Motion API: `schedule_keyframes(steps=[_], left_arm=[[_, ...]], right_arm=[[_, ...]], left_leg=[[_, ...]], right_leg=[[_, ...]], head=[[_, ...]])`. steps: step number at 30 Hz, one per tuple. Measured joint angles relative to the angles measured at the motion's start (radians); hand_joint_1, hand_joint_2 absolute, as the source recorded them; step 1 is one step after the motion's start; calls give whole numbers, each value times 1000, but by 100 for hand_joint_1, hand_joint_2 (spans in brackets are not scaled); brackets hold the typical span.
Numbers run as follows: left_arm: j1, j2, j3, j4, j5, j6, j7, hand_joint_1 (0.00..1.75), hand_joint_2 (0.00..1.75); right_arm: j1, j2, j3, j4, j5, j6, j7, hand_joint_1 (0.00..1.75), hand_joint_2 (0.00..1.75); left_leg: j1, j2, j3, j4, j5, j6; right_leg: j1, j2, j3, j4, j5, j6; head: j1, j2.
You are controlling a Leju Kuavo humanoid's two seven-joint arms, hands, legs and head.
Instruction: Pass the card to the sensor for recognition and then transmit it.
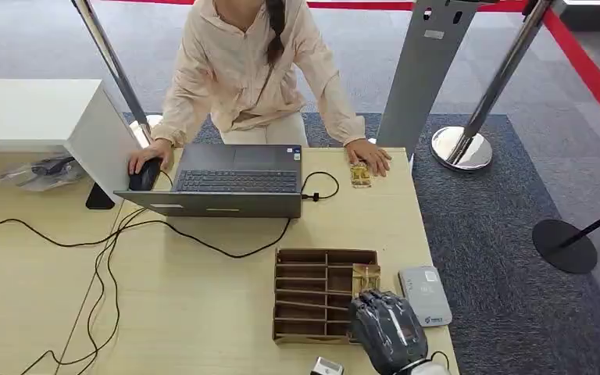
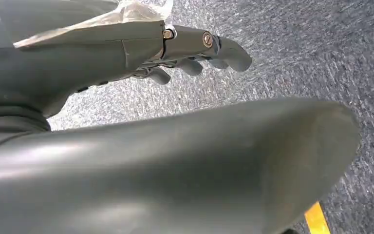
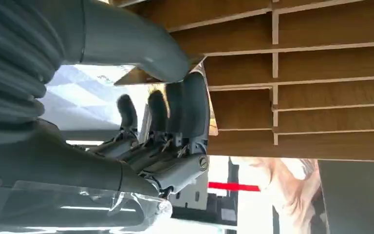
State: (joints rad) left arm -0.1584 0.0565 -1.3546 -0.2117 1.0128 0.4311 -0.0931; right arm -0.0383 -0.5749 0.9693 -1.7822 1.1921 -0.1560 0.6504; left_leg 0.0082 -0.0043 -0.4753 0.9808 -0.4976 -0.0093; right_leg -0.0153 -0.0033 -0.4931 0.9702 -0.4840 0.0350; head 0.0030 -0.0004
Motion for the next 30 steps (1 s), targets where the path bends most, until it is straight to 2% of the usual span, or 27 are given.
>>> schedule_keyframes(steps=[12,22,30], left_arm=[[0,-1,0,0,-2,0,-1,0,0],[0,-6,0,0,-8,6,-3,0,0],[0,-8,0,0,-10,6,-3,0,0]], right_arm=[[-1,28,0,29,49,-16,-4,138,175],[-2,57,0,57,86,-55,-14,138,175],[-6,66,-13,58,175,-65,-31,148,175]], left_leg=[[0,0,1,0,0,0],[0,0,1,0,0,0],[0,0,1,0,0,0]], right_leg=[[0,0,1,0,0,0],[0,0,1,0,0,0],[0,0,1,0,0,0]], head=[[0,0],[0,0],[0,0]])
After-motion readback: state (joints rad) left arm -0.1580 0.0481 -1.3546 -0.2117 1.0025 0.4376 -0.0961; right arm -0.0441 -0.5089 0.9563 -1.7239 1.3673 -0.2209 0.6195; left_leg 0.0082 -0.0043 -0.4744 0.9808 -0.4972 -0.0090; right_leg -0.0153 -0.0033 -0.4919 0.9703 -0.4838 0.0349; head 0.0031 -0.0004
